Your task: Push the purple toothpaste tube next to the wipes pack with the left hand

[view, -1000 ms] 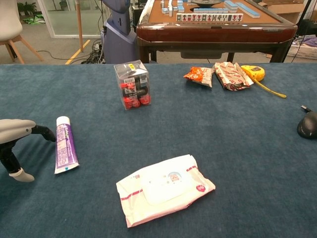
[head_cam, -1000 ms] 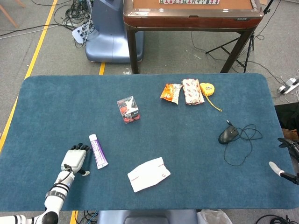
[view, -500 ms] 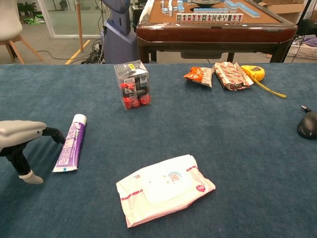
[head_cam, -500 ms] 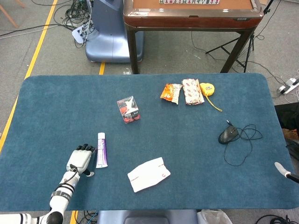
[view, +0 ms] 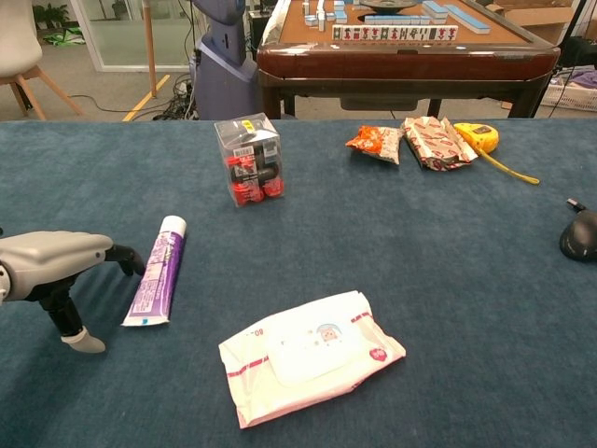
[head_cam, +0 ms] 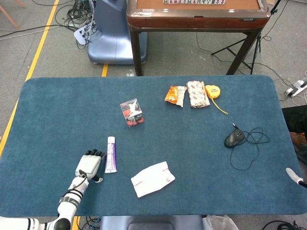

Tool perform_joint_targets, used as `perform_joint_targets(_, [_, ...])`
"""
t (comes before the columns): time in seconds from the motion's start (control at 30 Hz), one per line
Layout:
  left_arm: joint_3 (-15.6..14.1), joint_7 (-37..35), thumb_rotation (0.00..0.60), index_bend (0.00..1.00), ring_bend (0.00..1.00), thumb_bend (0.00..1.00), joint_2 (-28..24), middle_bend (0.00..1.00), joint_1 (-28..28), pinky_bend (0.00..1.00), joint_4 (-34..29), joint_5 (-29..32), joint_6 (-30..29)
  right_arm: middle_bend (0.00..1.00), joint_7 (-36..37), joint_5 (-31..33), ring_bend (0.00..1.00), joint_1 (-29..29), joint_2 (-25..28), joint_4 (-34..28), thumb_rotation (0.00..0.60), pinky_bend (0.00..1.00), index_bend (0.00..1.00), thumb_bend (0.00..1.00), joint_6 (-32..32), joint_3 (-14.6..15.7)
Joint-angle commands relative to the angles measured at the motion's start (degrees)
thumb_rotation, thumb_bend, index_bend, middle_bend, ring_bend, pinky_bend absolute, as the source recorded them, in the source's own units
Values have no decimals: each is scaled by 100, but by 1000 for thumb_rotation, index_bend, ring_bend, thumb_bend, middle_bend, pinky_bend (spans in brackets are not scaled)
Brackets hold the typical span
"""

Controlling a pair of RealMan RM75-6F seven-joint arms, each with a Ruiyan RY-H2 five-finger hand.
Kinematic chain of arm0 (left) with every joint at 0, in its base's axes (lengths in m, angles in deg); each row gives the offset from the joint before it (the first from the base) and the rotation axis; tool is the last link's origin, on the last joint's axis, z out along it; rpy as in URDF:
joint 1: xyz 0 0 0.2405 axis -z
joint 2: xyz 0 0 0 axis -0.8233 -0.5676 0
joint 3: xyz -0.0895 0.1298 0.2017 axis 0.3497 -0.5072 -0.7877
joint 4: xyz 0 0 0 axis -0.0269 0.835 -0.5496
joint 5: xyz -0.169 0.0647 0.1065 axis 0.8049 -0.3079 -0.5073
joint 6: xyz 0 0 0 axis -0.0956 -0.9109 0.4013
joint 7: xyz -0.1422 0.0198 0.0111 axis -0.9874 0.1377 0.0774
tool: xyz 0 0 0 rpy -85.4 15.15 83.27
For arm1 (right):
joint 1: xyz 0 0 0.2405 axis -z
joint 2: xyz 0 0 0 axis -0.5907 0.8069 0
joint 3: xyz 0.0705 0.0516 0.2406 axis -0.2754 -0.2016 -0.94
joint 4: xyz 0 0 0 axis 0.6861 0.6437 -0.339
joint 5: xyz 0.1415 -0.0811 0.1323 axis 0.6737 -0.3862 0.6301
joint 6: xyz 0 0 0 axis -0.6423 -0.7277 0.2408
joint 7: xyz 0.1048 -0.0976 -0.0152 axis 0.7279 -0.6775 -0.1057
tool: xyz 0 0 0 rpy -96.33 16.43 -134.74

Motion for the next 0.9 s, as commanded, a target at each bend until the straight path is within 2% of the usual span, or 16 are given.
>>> perform_joint_targets(0.03, [-1,30,600,193,88,0,67,189,38,85,37,24,-12,428,31,1,304,19,10,8,600,363,298,0,-27,-7])
perform_joint_targets(0.4, [33,124,600,192,92,0,233,190,161,86,81,86,-88,427,146,39,304,88,19,25,600,363,298,0,-152,-61])
perform_joint_targets(0.9, [17,372,600,192,98,0,290,194,336,86,-214,216,-230,426,346,68,304,179,65,56,600,363,298,0,-270,-109])
